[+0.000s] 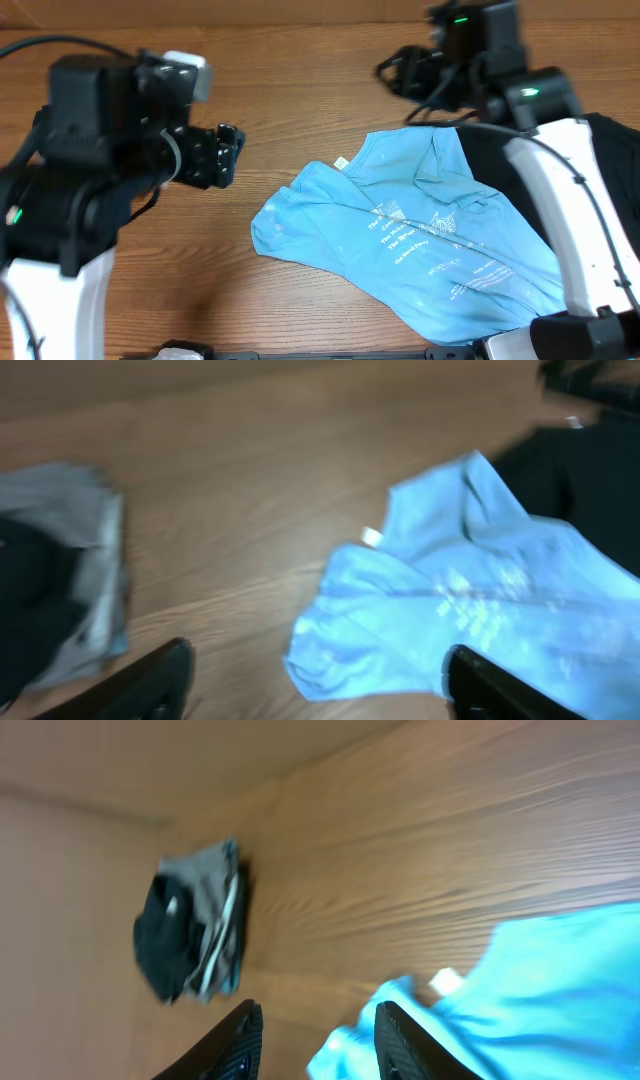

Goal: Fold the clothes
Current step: 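Reach the left gripper to the shirt's upper edge and grasp it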

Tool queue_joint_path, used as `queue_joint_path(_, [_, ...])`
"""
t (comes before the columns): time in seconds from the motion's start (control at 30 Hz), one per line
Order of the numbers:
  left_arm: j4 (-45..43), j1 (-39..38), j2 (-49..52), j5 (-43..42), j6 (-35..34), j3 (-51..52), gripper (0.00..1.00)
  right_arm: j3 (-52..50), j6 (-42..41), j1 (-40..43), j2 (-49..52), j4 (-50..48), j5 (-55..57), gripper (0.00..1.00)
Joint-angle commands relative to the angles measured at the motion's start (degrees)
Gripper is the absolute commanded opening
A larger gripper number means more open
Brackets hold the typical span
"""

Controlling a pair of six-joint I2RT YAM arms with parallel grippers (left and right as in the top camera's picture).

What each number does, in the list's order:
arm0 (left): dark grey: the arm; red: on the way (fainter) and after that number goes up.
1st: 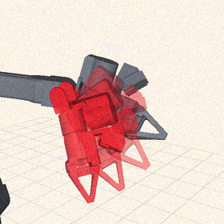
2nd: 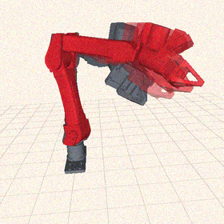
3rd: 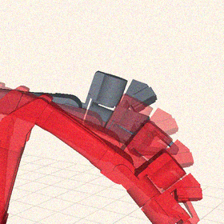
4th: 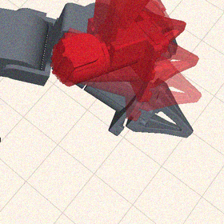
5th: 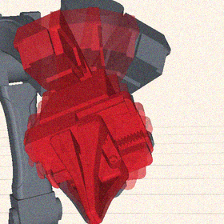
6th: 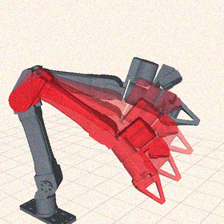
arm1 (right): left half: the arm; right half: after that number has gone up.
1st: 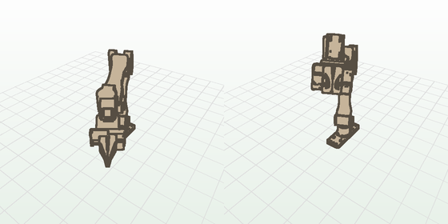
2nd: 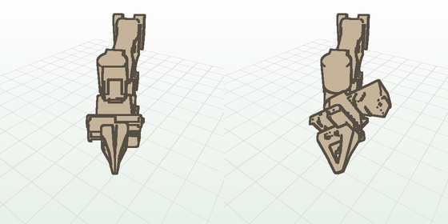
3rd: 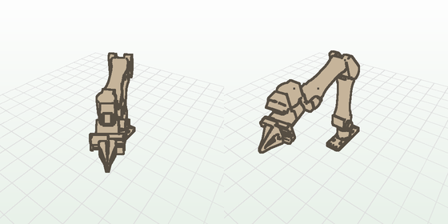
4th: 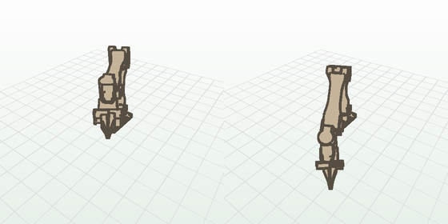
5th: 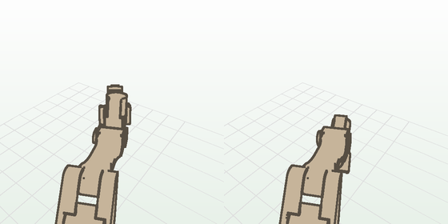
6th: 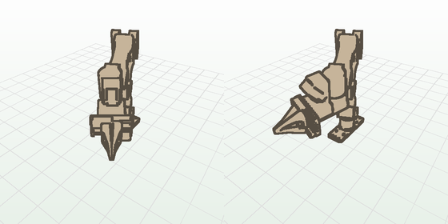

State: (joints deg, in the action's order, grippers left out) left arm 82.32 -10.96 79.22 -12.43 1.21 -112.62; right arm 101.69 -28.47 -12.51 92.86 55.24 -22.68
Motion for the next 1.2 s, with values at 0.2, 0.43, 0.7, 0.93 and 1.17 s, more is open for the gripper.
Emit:
queue_joint_path(0.2, [-8.0,-13.6,24.7,-7.4,8.2,3.7,0.18,1.6,1.7,5.5,-14.5,6.7,3.0,0.41])
queue_joint_path(0.43, [-17.4,-18.4,40.3,-5.2,9.0,3.7,0.04,1.6,1.7,5.5,-16.3,18.5,11.2,0.41])
queue_joint_path(0.7, [-27.9,-19.8,58.0,-6.6,9.3,3.7,0.04,1.6,1.7,5.5,-16.3,21.6,14.1,0.42])
queue_joint_path(0.93, [-30.1,-19.8,60.2,-3.7,9.1,3.8,0.04,1.5,1.7,5.5,-16.3,21.6,14.1,0.42])
queue_joint_path(1.17, [-27.9,-16.1,60.2,29.6,-0.5,4.0,0.04,1.5,1.7,5.5,-16.3,22.5,14.1,0.42])
